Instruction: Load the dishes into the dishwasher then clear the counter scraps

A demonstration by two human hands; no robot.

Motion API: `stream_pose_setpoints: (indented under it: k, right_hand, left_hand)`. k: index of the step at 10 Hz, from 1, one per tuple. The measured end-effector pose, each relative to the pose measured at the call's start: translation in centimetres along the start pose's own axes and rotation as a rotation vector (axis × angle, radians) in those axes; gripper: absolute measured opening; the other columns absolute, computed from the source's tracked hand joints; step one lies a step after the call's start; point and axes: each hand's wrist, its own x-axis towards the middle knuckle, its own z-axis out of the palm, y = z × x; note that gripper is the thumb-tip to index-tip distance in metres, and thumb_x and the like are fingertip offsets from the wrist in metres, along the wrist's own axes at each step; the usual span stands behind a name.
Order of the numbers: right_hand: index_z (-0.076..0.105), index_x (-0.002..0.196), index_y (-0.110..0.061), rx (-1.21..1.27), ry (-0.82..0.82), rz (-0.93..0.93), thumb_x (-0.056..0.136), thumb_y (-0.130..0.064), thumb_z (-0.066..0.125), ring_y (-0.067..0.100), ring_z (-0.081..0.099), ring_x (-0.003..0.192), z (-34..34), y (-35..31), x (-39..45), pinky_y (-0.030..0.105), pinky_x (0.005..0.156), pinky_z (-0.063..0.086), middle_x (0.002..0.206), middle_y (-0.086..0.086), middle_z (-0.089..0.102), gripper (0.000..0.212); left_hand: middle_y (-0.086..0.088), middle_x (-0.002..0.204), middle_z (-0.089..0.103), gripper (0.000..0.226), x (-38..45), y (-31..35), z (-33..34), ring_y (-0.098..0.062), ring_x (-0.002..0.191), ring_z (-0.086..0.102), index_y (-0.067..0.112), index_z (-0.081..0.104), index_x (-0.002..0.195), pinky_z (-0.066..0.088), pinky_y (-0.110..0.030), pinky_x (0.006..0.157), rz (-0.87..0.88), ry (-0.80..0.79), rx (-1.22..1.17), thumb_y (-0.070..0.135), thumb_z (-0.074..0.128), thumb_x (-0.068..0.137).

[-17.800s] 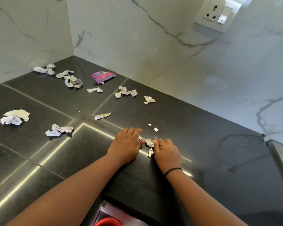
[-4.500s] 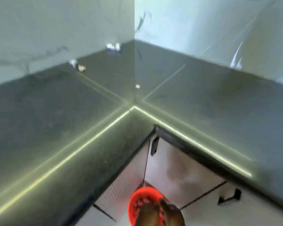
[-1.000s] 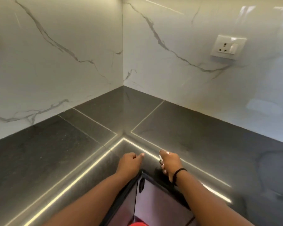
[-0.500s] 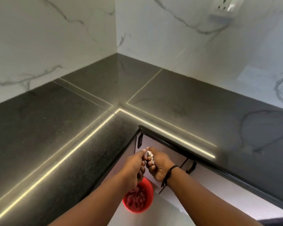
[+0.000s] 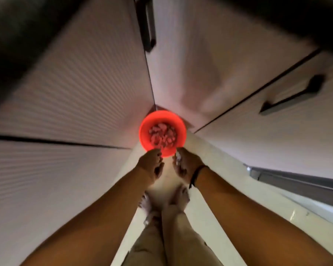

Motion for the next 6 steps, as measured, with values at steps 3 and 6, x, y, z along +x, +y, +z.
stream_pose_setpoints:
  k: [3, 6]
  right_hand:
    - [0.059, 0.068, -0.023, -0.264, 0.005, -0.114, 0.097, -0.026, 0.041, 0.018, 0.056, 0.06, 3.7, -2.3, 8.7, 0.041, 0.074, 0.046, 0.06, 0.005, 0.057, 0.034]
    - [0.032, 0.135, -0.007, -0.474, 0.259, -0.31, 0.089, -0.042, 0.059, 0.029, 0.053, 0.105, 2.1, -2.0, 8.0, 0.039, 0.092, 0.045, 0.13, 0.016, 0.051, 0.064]
  left_hand:
    - [0.001, 0.066, 0.061, 0.041, 7.4, 2.0, 1.0, -0.01, 0.06, 0.057, 0.016, 0.057, 0.096, 0.05, -0.022, 0.056, 0.077, 0.028, -0.15, 0.052, 0.039, 0.096]
    - [-0.002, 0.117, 0.052, 0.056, 3.1, 3.6, 1.6, -0.018, 0.114, 0.047, 0.012, 0.046, 0.136, 0.027, -0.027, 0.083, 0.292, 0.093, 0.158, 0.051, 0.027, 0.101]
